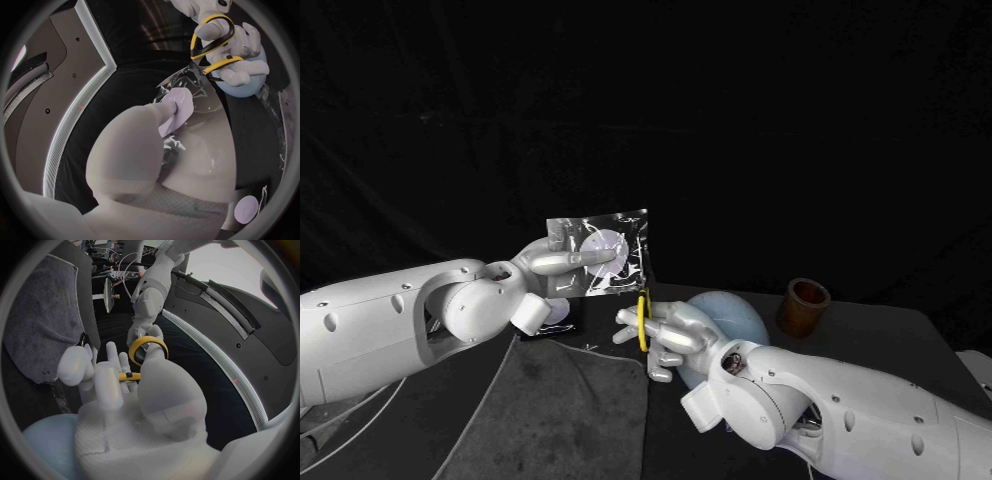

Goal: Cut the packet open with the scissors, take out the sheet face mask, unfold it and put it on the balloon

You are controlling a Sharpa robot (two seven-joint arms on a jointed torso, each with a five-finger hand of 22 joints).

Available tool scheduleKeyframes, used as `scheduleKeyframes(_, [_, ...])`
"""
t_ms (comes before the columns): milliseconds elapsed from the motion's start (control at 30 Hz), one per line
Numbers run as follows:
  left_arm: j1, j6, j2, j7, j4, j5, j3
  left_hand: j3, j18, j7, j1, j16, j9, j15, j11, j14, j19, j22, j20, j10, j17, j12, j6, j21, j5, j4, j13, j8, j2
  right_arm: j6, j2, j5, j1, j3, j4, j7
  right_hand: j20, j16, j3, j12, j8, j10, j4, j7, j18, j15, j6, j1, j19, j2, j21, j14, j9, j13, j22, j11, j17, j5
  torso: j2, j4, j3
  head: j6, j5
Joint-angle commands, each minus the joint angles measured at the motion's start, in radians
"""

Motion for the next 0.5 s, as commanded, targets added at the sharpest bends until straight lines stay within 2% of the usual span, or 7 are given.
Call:
scheduleKeyframes(33, [-0.001, 0.018, 0.003, 0.001, 0.001, -0.012, 0.000, 0.002, 0.019, 0.003, -0.002, -0.007, 0.012, -0.004, 0.001, 0.000, 0.005, -0.001, -0.002, 0.007, 0.001, -0.002, 0.000, 0.005, 0.005, -0.006, 0.000, 0.004, 0.012, -0.019, 0.002, 0.007, 0.002, 0.005, 0.004, 0.022, -0.011, 0.013, -0.012, 0.027, 0.020, 0.055, -0.002, 0.063, -0.002, -0.011, 0.039, 0.004, 0.031, 0.015, 0.043, 0.023, 0.004, 0.001, 0.078, -0.018, 0.032, -0.004, 0.000, -0.0001, -0.0002, 0.001, -0.001])
scheduleKeyframes(67, [-0.001, 0.018, 0.003, 0.001, 0.001, -0.012, 0.000, 0.002, 0.019, 0.003, -0.002, -0.007, 0.012, -0.004, 0.001, 0.000, 0.005, -0.001, -0.002, 0.007, 0.001, -0.002, 0.000, 0.005, 0.005, -0.006, 0.000, 0.004, 0.012, -0.026, 0.002, 0.007, 0.002, 0.007, 0.003, 0.021, -0.025, 0.018, -0.014, 0.047, 0.036, 0.097, -0.006, 0.047, -0.009, -0.025, 0.072, 0.008, 0.053, 0.021, 0.075, 0.034, 0.006, 0.006, 0.091, -0.035, 0.050, -0.004, 0.001, 0.0001, -0.0002, 0.001, -0.001])
scheduleKeyframes(100, [-0.001, 0.019, 0.003, 0.001, 0.001, -0.012, 0.000, 0.002, 0.019, 0.003, -0.002, -0.007, 0.012, -0.004, 0.001, 0.000, 0.005, -0.001, -0.002, 0.007, 0.001, -0.002, 0.000, 0.005, 0.005, -0.006, 0.000, 0.004, 0.012, -0.033, 0.002, 0.009, 0.001, 0.008, 0.003, 0.020, -0.030, 0.020, -0.013, 0.057, 0.045, 0.119, -0.009, 0.039, -0.012, -0.031, 0.088, 0.011, 0.061, 0.025, 0.087, 0.039, 0.008, 0.010, 0.096, -0.041, 0.059, -0.003, 0.000, 0.0001, -0.0003, 0.001, 0.000])
scheduleKeyframes(167, [-0.001, 0.019, 0.003, 0.001, 0.001, -0.013, 0.000, 0.002, 0.019, 0.003, -0.002, -0.007, 0.012, -0.004, 0.001, 0.000, 0.005, -0.001, -0.002, 0.007, 0.001, -0.002, 0.000, 0.005, 0.005, -0.006, 0.000, 0.004, 0.012, -0.042, 0.002, 0.012, 0.001, 0.009, 0.002, 0.016, -0.052, 0.025, -0.016, 0.093, 0.075, 0.185, -0.015, 0.014, -0.020, -0.055, 0.138, 0.015, 0.087, 0.034, 0.125, 0.055, 0.014, 0.029, 0.113, -0.069, 0.083, -0.003, 0.000, 0.0000, -0.0005, 0.001, 0.000])
scheduleKeyframes(300, [-0.002, 0.019, 0.002, 0.001, 0.001, -0.013, 0.000, 0.002, 0.019, 0.003, -0.002, -0.007, 0.012, -0.004, 0.001, 0.000, 0.005, -0.001, -0.002, 0.007, 0.001, -0.002, 0.000, 0.005, 0.005, -0.006, 0.000, 0.004, 0.012, -0.055, 0.002, 0.012, 0.001, 0.011, 0.001, 0.008, -0.084, 0.026, -0.019, 0.150, 0.122, 0.269, -0.023, -0.026, -0.028, -0.089, 0.202, 0.020, 0.111, 0.050, 0.158, 0.071, 0.035, 0.075, 0.127, -0.104, 0.108, -0.004, 0.000, 0.0001, -0.0003, -0.001, 0.000])
scheduleKeyframes(367, [-0.002, 0.019, 0.002, 0.001, 0.001, -0.013, 0.000, 0.002, 0.019, 0.003, -0.002, -0.007, 0.012, -0.004, 0.001, 0.000, 0.005, -0.001, -0.002, 0.007, 0.001, -0.002, 0.000, 0.005, 0.005, -0.006, 0.000, 0.004, 0.012, -0.058, 0.001, 0.011, 0.001, 0.011, 0.001, 0.004, -0.096, 0.026, -0.020, 0.171, 0.138, 0.290, -0.026, -0.038, -0.031, -0.100, 0.217, 0.021, 0.122, 0.056, 0.173, 0.078, 0.046, 0.099, 0.134, -0.117, 0.118, -0.003, 0.000, 0.0001, -0.0004, -0.001, 0.001])
scheduleKeyframes(500, [-0.002, 0.019, 0.001, 0.001, 0.001, -0.013, 0.000, 0.002, 0.019, 0.003, -0.002, -0.007, 0.012, -0.004, 0.001, 0.000, 0.005, -0.001, -0.002, 0.007, 0.001, -0.002, 0.000, 0.005, 0.005, -0.006, 0.000, 0.004, 0.012, -0.060, 0.000, 0.009, 0.001, 0.011, 0.000, 0.000, -0.102, 0.027, -0.021, 0.184, 0.148, 0.297, -0.027, -0.044, -0.034, -0.106, 0.224, 0.020, 0.128, 0.059, 0.181, 0.083, 0.053, 0.116, 0.137, -0.124, 0.131, -0.003, 0.000, -0.0002, -0.0006, -0.001, 0.002])
